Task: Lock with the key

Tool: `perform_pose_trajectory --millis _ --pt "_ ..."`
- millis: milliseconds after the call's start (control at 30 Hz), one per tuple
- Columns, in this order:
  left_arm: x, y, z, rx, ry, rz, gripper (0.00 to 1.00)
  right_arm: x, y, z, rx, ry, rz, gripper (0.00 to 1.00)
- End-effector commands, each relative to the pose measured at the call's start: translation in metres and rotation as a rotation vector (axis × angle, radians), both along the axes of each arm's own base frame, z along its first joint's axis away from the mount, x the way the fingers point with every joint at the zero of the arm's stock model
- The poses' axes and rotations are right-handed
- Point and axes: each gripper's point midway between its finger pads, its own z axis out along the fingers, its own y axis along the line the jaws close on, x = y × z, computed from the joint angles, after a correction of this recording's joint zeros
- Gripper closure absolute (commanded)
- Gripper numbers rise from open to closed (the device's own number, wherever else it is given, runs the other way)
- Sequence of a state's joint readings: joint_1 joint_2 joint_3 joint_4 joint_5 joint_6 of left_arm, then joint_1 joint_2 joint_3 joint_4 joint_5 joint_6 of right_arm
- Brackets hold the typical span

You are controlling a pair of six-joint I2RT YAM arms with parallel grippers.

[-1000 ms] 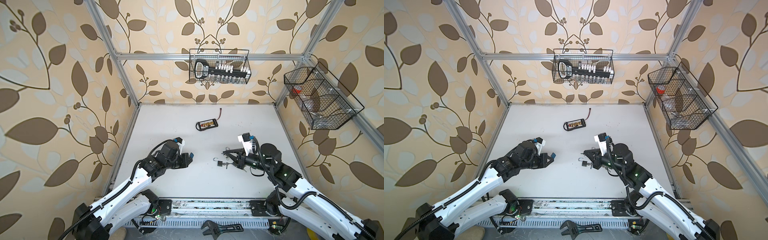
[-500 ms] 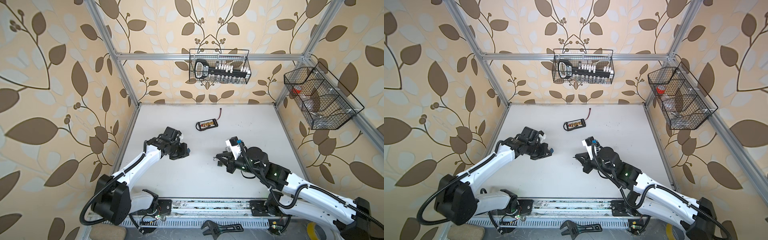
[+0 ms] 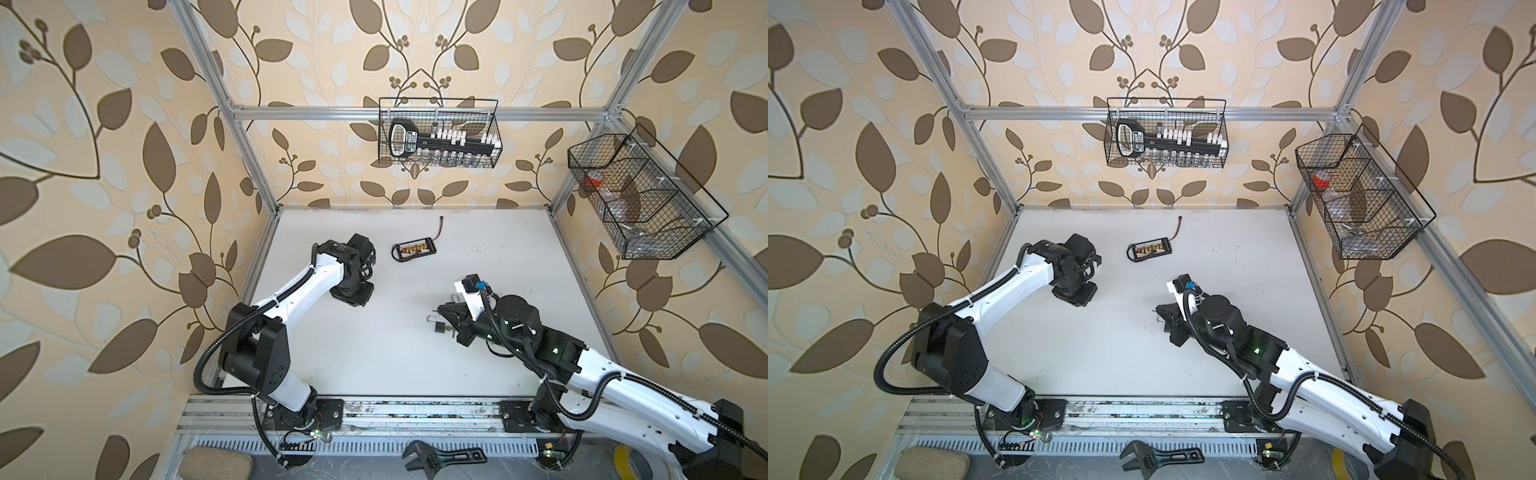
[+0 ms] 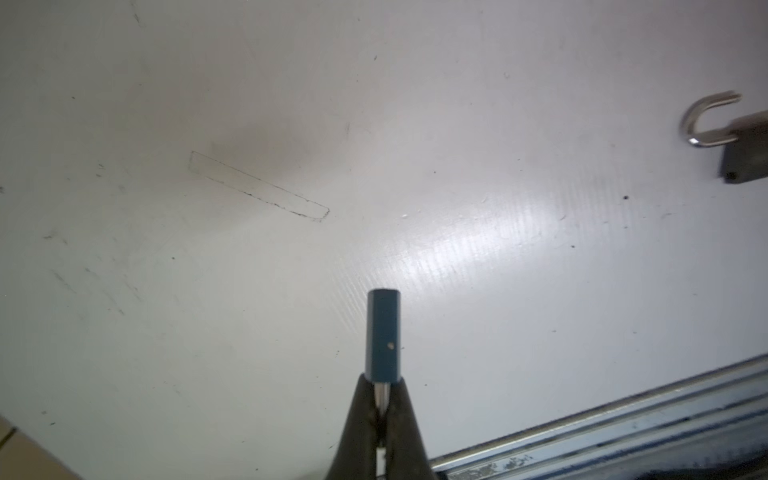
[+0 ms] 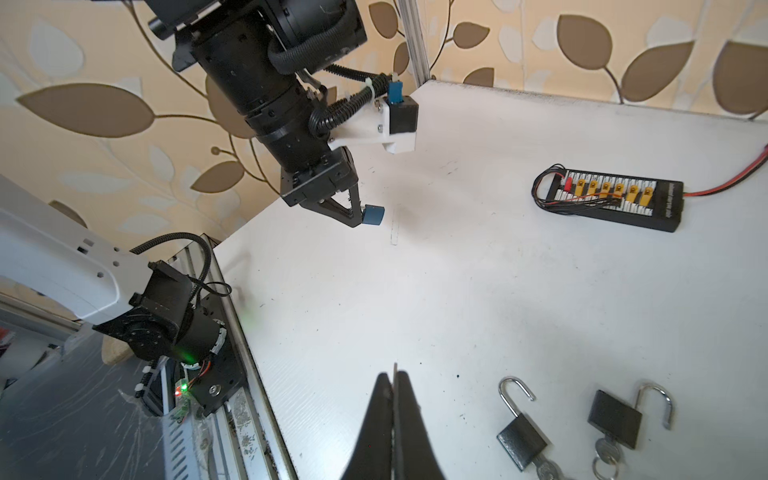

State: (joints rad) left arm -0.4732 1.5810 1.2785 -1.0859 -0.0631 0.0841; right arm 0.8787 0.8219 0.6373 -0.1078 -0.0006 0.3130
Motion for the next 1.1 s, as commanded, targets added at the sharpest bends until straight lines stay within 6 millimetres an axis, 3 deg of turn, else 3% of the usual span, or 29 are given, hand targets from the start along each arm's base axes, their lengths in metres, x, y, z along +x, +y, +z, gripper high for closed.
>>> perform_pose_trajectory --millis 0,133,367,567,1067 --pt "-0.001 0.021 0.002 0.324 -0.021 -0.232 1.00 0.015 -0.014 0.014 -0.009 -0.022 -0.081 1.00" --pt "0.009 0.028 -0.011 0.471 0.007 -0.281 1.00 0.039 -0.034 -0.004 0.064 0.187 -0.104 1.00" --pt "-0.007 0.011 -0.030 0.378 0.122 -0.372 1.00 0.051 -0.064 -0.008 0.172 0.254 -0.112 1.00" --pt "-0.022 0.000 -0.050 0.343 0.210 -0.433 1.00 0.049 -0.066 -0.011 0.169 0.261 -0.096 1.00" --pt "-0.028 -0.002 -0.071 0.379 0.300 -0.452 0.99 0.049 -0.064 -0.012 0.162 0.264 -0.074 1.00"
